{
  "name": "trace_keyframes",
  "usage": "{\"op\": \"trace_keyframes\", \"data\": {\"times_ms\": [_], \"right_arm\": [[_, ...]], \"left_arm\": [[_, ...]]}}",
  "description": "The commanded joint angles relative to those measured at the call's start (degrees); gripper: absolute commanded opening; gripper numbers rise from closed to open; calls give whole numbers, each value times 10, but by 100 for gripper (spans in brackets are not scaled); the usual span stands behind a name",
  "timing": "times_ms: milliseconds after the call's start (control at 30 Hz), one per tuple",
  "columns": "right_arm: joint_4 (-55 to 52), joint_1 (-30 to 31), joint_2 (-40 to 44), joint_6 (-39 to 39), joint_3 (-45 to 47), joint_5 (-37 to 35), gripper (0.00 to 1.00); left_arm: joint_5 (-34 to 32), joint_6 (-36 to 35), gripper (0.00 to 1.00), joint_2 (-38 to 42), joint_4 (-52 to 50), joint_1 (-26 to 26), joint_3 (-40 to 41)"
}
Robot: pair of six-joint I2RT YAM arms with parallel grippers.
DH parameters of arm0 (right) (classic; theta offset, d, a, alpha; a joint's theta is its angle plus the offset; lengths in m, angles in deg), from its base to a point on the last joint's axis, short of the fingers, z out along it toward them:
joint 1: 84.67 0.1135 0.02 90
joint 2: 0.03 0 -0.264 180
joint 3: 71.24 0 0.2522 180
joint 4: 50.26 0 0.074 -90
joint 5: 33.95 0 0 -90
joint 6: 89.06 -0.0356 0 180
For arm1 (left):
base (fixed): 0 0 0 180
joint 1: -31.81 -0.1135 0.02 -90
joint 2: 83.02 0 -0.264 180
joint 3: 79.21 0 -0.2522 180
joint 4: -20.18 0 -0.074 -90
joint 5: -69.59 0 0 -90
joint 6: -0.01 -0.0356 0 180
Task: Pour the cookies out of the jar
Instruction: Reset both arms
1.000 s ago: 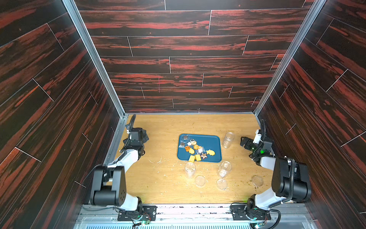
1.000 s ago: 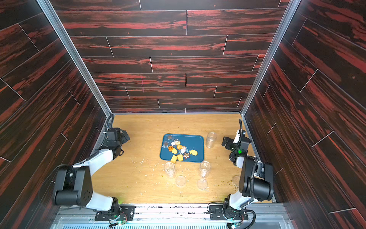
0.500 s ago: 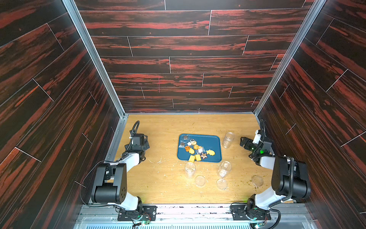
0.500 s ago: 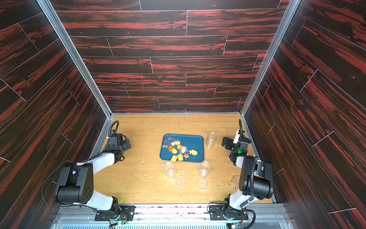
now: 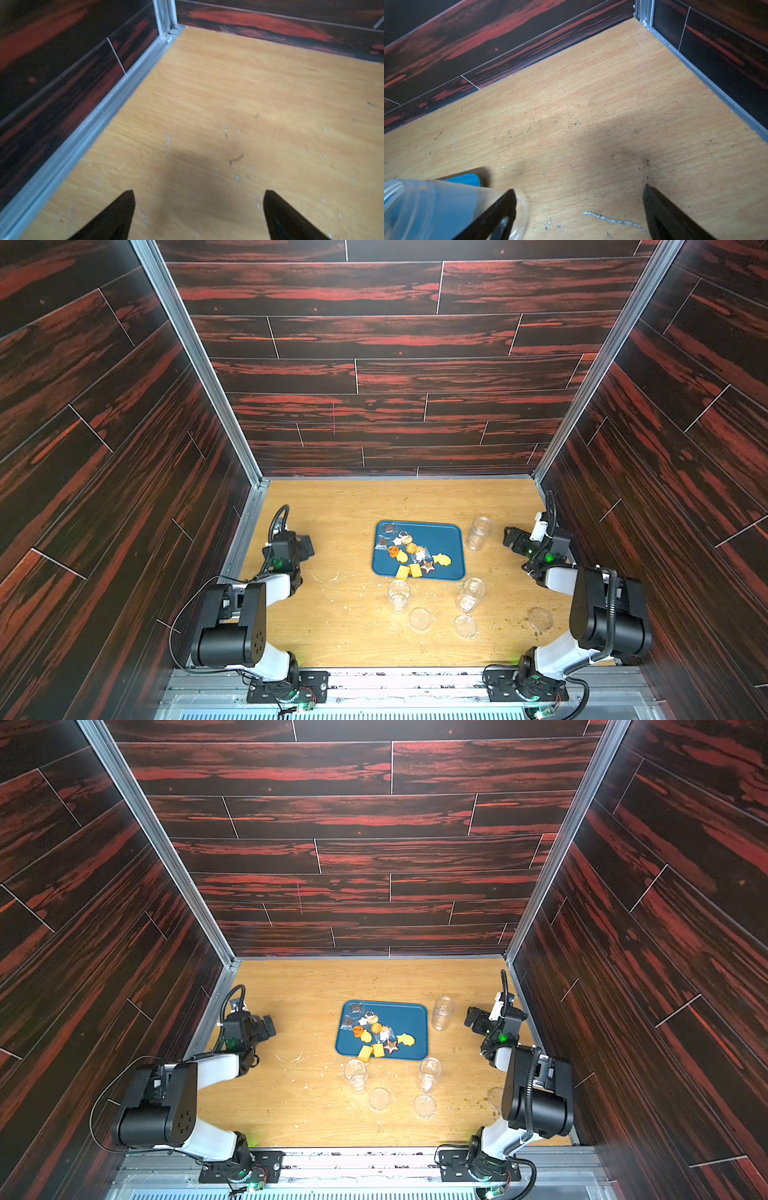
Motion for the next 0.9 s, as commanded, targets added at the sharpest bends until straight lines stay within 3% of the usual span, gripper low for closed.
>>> {"op": "trace_keyframes", "data": {"times_ms": [0, 200, 367, 867], "right_arm": [[-3, 2, -21, 12, -18, 10, 98], [0, 11, -16, 18, -14, -11, 98], [-1, 28, -17, 39, -17, -12, 98], [226, 64, 53, 65, 138, -79, 98]], "left_arm": [[29, -18, 100, 1, 118, -3, 38], [26, -13, 100, -2, 169, -4, 65], [1, -9, 100, -3, 146, -3, 52], [-4, -13, 100, -3, 146, -1, 52]]}}
